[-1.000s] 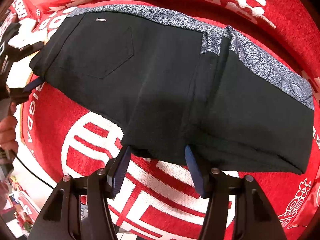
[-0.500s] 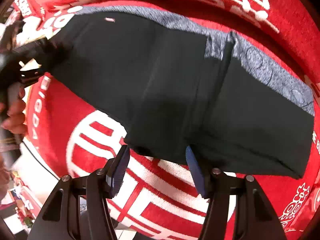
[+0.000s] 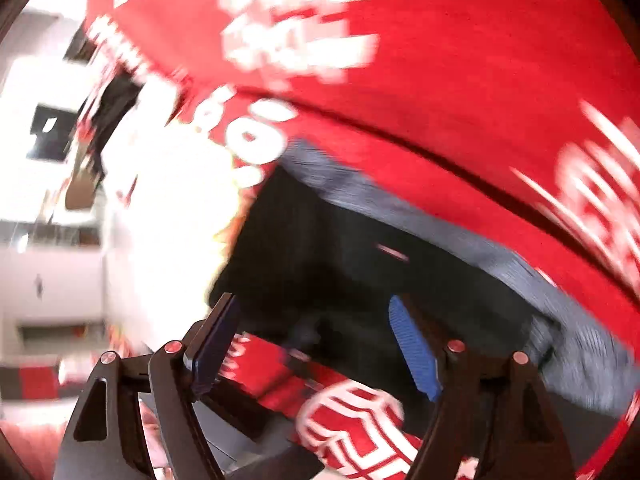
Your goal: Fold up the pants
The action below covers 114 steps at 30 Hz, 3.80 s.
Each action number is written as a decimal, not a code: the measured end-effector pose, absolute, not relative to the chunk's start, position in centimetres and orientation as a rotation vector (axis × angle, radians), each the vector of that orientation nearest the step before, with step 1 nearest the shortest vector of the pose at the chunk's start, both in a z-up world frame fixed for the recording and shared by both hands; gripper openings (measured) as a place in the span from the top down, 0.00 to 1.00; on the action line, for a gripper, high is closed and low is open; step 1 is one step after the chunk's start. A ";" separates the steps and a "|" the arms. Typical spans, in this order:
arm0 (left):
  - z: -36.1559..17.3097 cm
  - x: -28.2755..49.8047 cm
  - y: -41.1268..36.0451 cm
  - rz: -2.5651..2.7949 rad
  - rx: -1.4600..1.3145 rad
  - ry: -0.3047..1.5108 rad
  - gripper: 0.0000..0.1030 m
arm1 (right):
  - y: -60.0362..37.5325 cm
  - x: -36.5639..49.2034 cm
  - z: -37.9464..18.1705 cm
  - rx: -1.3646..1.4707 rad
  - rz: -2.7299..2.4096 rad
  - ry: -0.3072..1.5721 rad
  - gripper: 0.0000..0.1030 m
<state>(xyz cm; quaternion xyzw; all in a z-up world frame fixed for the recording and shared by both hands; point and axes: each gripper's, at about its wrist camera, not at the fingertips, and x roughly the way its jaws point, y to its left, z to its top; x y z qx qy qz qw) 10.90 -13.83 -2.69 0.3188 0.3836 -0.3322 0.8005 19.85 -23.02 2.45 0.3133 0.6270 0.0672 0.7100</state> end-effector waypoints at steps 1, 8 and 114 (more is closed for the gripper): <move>-2.7 10.9 -13.7 -0.712 0.698 0.816 0.65 | -22.0 21.5 2.1 0.684 0.195 1.427 0.22; -2.3 9.7 -14.3 -0.714 0.747 0.750 0.65 | -16.4 28.3 -2.0 0.549 0.319 1.646 0.22; -3.1 -1.5 -26.3 -0.777 0.709 1.336 0.12 | -36.3 -22.1 -3.9 0.881 -0.572 1.258 0.67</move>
